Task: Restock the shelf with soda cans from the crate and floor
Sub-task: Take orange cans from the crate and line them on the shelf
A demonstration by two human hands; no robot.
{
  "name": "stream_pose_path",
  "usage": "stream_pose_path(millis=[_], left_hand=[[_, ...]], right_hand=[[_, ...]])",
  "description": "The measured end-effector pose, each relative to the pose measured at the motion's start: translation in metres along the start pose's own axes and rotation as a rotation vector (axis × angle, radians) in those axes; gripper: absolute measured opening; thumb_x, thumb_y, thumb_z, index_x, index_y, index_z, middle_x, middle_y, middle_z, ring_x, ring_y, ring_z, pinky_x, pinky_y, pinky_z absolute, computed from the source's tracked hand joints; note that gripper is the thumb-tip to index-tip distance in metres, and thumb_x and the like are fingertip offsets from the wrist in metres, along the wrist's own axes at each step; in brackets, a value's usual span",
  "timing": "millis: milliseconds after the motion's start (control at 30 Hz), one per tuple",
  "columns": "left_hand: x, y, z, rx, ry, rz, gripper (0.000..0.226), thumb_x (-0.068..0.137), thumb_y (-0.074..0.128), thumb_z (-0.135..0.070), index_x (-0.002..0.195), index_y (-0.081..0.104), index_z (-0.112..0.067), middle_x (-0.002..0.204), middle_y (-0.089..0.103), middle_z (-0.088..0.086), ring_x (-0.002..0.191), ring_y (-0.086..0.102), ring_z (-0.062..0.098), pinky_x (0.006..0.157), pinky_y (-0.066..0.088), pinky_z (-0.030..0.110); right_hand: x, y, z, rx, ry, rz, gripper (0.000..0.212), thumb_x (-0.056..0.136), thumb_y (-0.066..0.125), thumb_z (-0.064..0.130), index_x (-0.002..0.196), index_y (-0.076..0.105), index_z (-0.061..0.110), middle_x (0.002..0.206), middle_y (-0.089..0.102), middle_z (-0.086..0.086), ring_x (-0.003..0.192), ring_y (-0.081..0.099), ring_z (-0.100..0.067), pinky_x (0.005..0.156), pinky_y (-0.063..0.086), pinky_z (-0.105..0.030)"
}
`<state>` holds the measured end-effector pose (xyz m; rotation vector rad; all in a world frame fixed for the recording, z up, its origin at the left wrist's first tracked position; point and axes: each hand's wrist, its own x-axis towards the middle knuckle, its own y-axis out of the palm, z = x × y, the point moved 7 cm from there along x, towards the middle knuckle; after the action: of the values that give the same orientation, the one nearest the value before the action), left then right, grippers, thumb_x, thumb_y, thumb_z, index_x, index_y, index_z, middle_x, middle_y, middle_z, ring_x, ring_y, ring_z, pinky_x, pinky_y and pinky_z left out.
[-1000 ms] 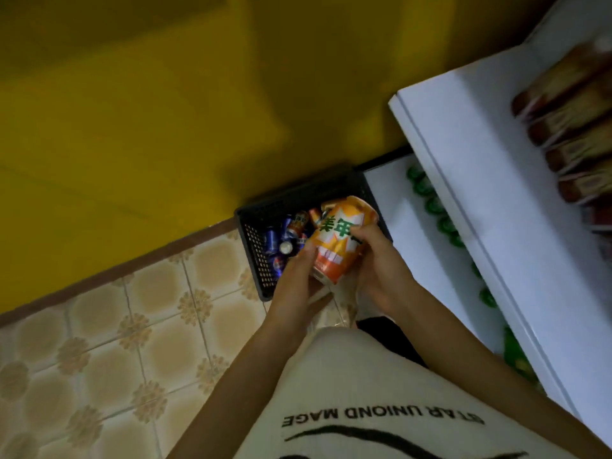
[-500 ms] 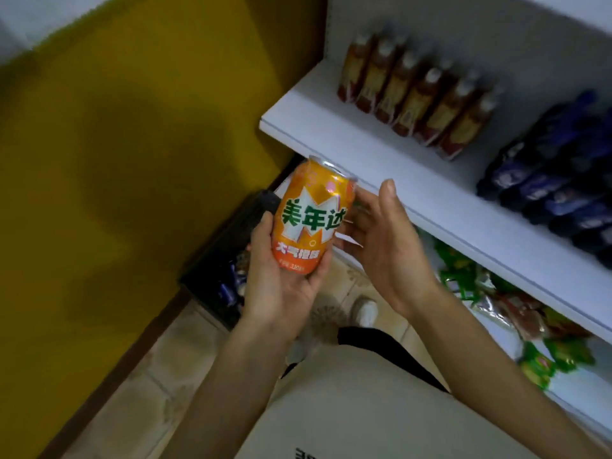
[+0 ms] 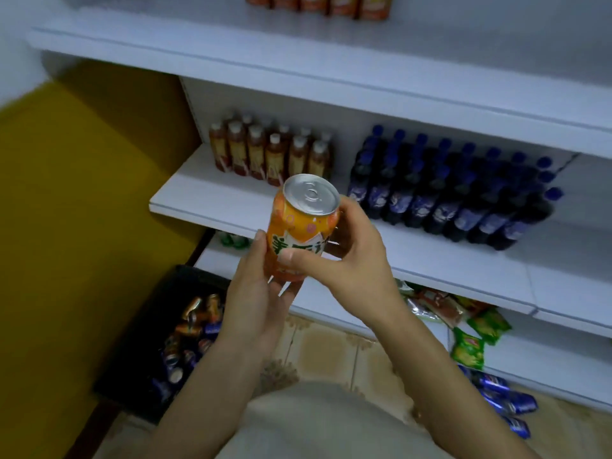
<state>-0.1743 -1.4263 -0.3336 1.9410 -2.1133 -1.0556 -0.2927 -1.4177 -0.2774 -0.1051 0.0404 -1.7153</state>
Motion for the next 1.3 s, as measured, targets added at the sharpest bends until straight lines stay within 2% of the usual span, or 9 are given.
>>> stream_pose_path(millis=[167,267,400,633,800,900,1100,1233,1300], left_hand=[[-0.023,0.068,0.049,0.245,0.256,-0.012,0.029,0.088,0.061,-0.034,0.117,0.056,-0.029,0.114,0.067,-0.012,0.103,0.065,0.006,0.084,0.054,0.029],[-0.039,0.114,0.063,0.588,0.432,0.098,0.053,0.074,0.073,-0.032,0.121,0.049,-0.037,0.109,0.060,-0.034,0.102,0.059,-0.009,0.079,0.049,0.010],[-0.031,0.146,0.055,0.765,0.526,0.068,0.055,0.067,0.083,-0.017,0.112,0.059,-0.037,0.100,0.068,-0.025,0.094,0.063,-0.005,0.074,0.048,0.006],[-0.009,0.175,0.018,0.732,0.617,0.120,0.048,0.070,0.079,-0.004,0.102,0.062,-0.035,0.091,0.071,-0.023,0.087,0.068,0.000,0.070,0.052,0.012],[0.026,0.197,-0.019,0.669,0.650,0.204,0.043,0.061,0.082,-0.017,0.096,0.064,-0.035,0.091,0.073,-0.017,0.087,0.070,0.003,0.071,0.054,0.015],[0.061,0.215,-0.052,0.671,0.681,0.281,0.044,0.067,0.083,-0.006,0.096,0.064,-0.033,0.092,0.073,-0.017,0.088,0.069,0.002,0.071,0.054,0.015],[0.158,0.251,-0.119,0.901,0.690,0.341,0.057,0.046,0.072,-0.060,0.099,0.064,-0.039,0.097,0.071,-0.017,0.090,0.066,-0.001,0.077,0.054,0.022],[0.222,0.277,-0.140,0.992,0.685,0.372,0.063,0.044,0.073,-0.061,0.098,0.068,-0.030,0.098,0.069,-0.007,0.086,0.067,0.007,0.076,0.056,0.029],[0.252,0.291,-0.143,1.040,0.680,0.391,0.049,0.052,0.079,-0.051,0.092,0.071,-0.025,0.090,0.072,-0.005,0.082,0.069,0.011,0.072,0.057,0.032]], right_hand=[[-0.021,-0.100,-0.002,-0.100,0.006,-0.038,0.064,0.068,0.086,0.020,0.122,0.053,0.030,0.107,0.067,0.012,0.099,0.064,-0.002,0.082,0.055,-0.023],[-0.029,-0.145,-0.002,-0.111,0.014,-0.066,0.060,0.068,0.085,0.020,0.119,0.056,0.028,0.103,0.068,0.010,0.097,0.065,-0.003,0.078,0.057,-0.025],[-0.026,-0.173,0.011,-0.174,-0.024,-0.032,0.061,0.071,0.083,0.025,0.123,0.052,0.031,0.106,0.066,0.015,0.100,0.061,0.002,0.079,0.055,-0.022],[0.001,-0.180,0.052,-0.333,-0.128,0.072,0.079,0.073,0.079,0.032,0.137,0.033,0.041,0.113,0.057,0.028,0.102,0.053,0.016,0.081,0.046,-0.006],[0.040,-0.179,0.079,-0.395,-0.172,0.032,0.076,0.074,0.077,0.038,0.132,0.029,0.049,0.111,0.059,0.026,0.099,0.058,0.009,0.083,0.052,-0.017],[0.082,-0.182,0.099,-0.419,-0.188,-0.007,0.085,0.072,0.079,0.038,0.140,0.027,0.040,0.116,0.059,0.021,0.102,0.060,0.003,0.084,0.055,-0.022],[0.194,-0.189,0.116,-0.444,-0.129,-0.123,0.073,0.067,0.085,0.032,0.127,0.045,0.026,0.119,0.063,0.007,0.099,0.063,-0.008,0.085,0.056,-0.032],[0.258,-0.199,0.117,-0.507,-0.111,-0.230,0.065,0.065,0.086,0.031,0.117,0.049,0.021,0.102,0.062,0.012,0.088,0.061,-0.002,0.074,0.053,-0.020],[0.287,-0.208,0.113,-0.537,-0.097,-0.302,0.059,0.064,0.087,0.030,0.108,0.049,0.022,0.091,0.058,0.015,0.081,0.057,0.000,0.066,0.048,-0.014]])
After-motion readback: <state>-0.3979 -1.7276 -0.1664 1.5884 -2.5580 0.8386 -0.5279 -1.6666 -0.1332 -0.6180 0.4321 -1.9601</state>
